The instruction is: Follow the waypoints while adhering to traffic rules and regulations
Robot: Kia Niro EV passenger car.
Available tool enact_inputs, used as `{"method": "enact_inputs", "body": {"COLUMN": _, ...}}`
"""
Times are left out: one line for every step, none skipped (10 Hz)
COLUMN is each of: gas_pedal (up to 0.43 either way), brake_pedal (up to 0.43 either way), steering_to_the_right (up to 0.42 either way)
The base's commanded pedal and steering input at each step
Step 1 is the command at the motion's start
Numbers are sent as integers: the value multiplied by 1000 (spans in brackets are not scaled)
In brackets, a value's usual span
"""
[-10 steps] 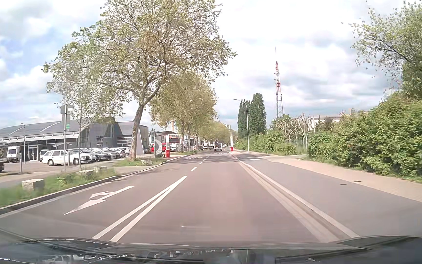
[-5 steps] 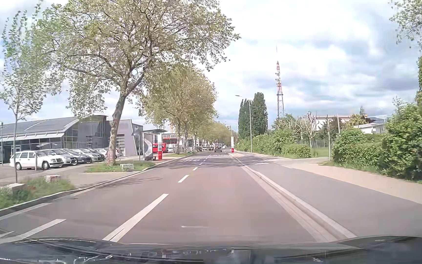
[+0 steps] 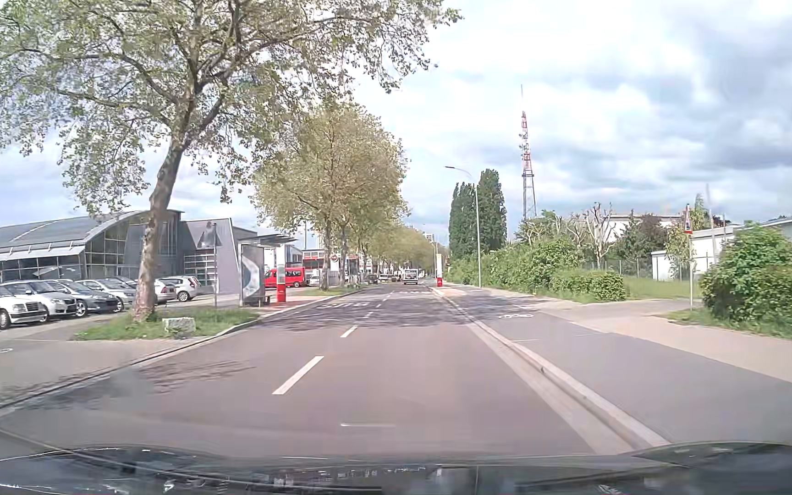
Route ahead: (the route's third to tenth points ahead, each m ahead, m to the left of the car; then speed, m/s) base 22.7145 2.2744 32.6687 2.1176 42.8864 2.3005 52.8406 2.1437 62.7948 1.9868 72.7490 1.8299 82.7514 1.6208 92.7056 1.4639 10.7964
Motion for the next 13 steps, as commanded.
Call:
{"method": "enact_inputs", "body": {"gas_pedal": 110, "brake_pedal": 0, "steering_to_the_right": 0}}
{"method": "enact_inputs", "body": {"gas_pedal": 110, "brake_pedal": 0, "steering_to_the_right": 0}}
{"method": "enact_inputs", "body": {"gas_pedal": 110, "brake_pedal": 0, "steering_to_the_right": -1}}
{"method": "enact_inputs", "body": {"gas_pedal": 110, "brake_pedal": 0, "steering_to_the_right": -1}}
{"method": "enact_inputs", "body": {"gas_pedal": 110, "brake_pedal": 0, "steering_to_the_right": -1}}
{"method": "enact_inputs", "body": {"gas_pedal": 110, "brake_pedal": 0, "steering_to_the_right": -1}}
{"method": "enact_inputs", "body": {"gas_pedal": 110, "brake_pedal": 0, "steering_to_the_right": -1}}
{"method": "enact_inputs", "body": {"gas_pedal": 110, "brake_pedal": 0, "steering_to_the_right": -1}}
{"method": "enact_inputs", "body": {"gas_pedal": 110, "brake_pedal": 0, "steering_to_the_right": -1}}
{"method": "enact_inputs", "body": {"gas_pedal": 110, "brake_pedal": 0, "steering_to_the_right": -1}}
{"method": "enact_inputs", "body": {"gas_pedal": 110, "brake_pedal": 0, "steering_to_the_right": -1}}
{"method": "enact_inputs", "body": {"gas_pedal": 110, "brake_pedal": 0, "steering_to_the_right": -1}}
{"method": "enact_inputs", "body": {"gas_pedal": 110, "brake_pedal": 0, "steering_to_the_right": -2}}
